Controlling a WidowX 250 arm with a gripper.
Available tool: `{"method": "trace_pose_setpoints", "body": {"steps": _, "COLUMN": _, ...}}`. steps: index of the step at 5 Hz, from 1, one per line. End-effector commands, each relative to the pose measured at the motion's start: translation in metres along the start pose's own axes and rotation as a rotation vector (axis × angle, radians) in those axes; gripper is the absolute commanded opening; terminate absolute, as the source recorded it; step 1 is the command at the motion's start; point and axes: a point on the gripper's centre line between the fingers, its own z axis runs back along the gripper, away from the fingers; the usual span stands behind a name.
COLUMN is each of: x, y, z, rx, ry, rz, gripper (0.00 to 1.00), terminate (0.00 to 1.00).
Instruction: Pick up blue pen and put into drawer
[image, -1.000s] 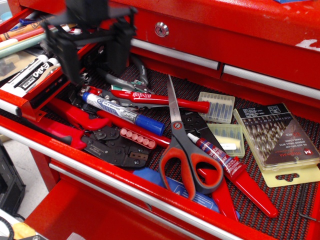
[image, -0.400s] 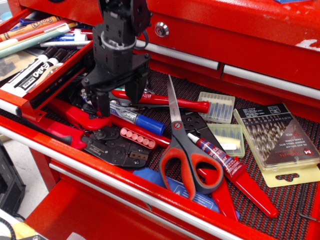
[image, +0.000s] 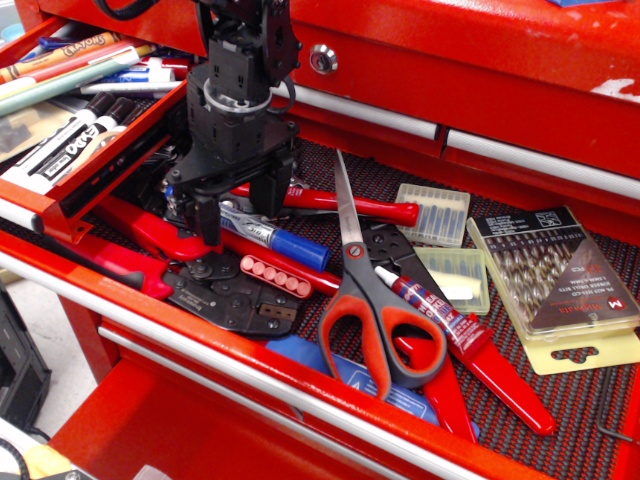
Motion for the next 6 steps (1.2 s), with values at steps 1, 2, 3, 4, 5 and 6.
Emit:
{"method": "trace_pose_setpoints", "body": {"steps": 1, "x": 0.013, "y": -0.003, "z": 0.005, "rx": -0.018, "ry": -0.009, "rz": -0.03, "gripper": 0.0, "terminate": 0.0}}
{"method": "trace_pose_setpoints", "body": {"steps": 2, "x": 0.01, "y": -0.001, "z": 0.005, "rx": -0.012, "ry": -0.013, "rz": -0.03, "gripper": 0.0, "terminate": 0.0}}
{"method": "trace_pose_setpoints", "body": {"steps": 3, "x": 0.012, "y": 0.005, "z": 0.016, "rx": 0.027, "ry": -0.019, "rz": -0.038, "gripper": 0.0, "terminate": 0.0}}
{"method": "trace_pose_setpoints", "body": {"steps": 4, "x": 0.016, "y": 0.017, "z": 0.048, "rx": 0.121, "ry": -0.038, "rz": -0.052, "gripper": 0.0, "terminate": 0.0}}
{"method": "trace_pose_setpoints", "body": {"steps": 5, "x": 0.026, "y": 0.03, "z": 0.076, "rx": 0.202, "ry": -0.092, "rz": -0.082, "gripper": 0.0, "terminate": 0.0}}
{"method": "trace_pose_setpoints", "body": {"steps": 6, "x": 0.067, "y": 0.05, "z": 0.096, "rx": 0.248, "ry": -0.155, "rz": -0.183, "gripper": 0.0, "terminate": 0.0}}
